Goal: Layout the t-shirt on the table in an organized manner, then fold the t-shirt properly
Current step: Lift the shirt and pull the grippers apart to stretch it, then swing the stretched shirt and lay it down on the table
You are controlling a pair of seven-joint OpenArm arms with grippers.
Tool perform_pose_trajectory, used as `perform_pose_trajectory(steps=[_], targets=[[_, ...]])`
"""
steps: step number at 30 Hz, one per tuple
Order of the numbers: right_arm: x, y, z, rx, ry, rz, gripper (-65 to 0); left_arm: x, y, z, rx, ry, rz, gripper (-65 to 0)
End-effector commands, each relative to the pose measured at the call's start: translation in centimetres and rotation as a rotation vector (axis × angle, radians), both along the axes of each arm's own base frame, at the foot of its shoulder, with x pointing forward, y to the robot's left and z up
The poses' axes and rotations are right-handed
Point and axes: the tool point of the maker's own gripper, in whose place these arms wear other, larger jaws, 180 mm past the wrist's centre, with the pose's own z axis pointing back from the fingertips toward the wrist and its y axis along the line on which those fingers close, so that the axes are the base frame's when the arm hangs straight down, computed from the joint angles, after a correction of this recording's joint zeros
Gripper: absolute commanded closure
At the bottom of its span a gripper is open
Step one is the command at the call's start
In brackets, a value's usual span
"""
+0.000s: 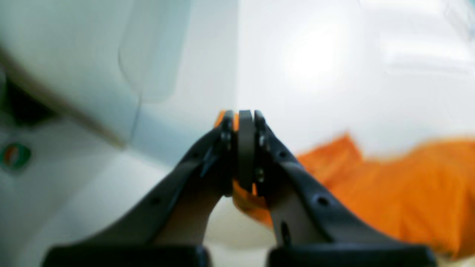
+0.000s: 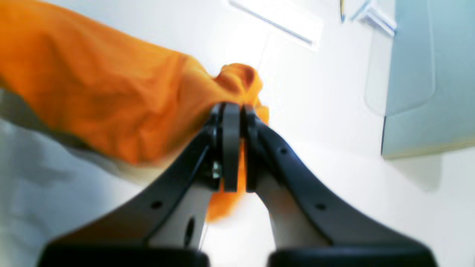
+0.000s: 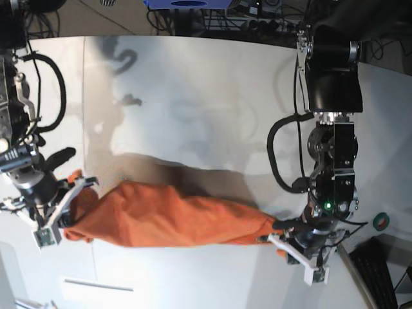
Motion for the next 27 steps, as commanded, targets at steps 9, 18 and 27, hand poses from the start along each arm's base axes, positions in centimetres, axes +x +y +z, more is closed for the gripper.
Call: perform_pose_trajectory(steps=[9, 18, 27], targets=[[-6.9, 0.5, -12.2, 0.093, 0.259, -0.079, 0.0, -8.4, 2.5, -12.5, 0.032, 0.308, 0.037, 0.0], [-11.0, 0.6, -16.8, 0.121, 0.358, -0.115, 0.0, -12.2, 3.6, -15.3, 0.058, 0.392, 0.041, 0.0], [-10.8, 1.4, -14.5, 0.13, 0.292, -0.084, 0.0, -11.1, 2.7, -11.6, 0.057, 0.28, 0.017, 0.0]])
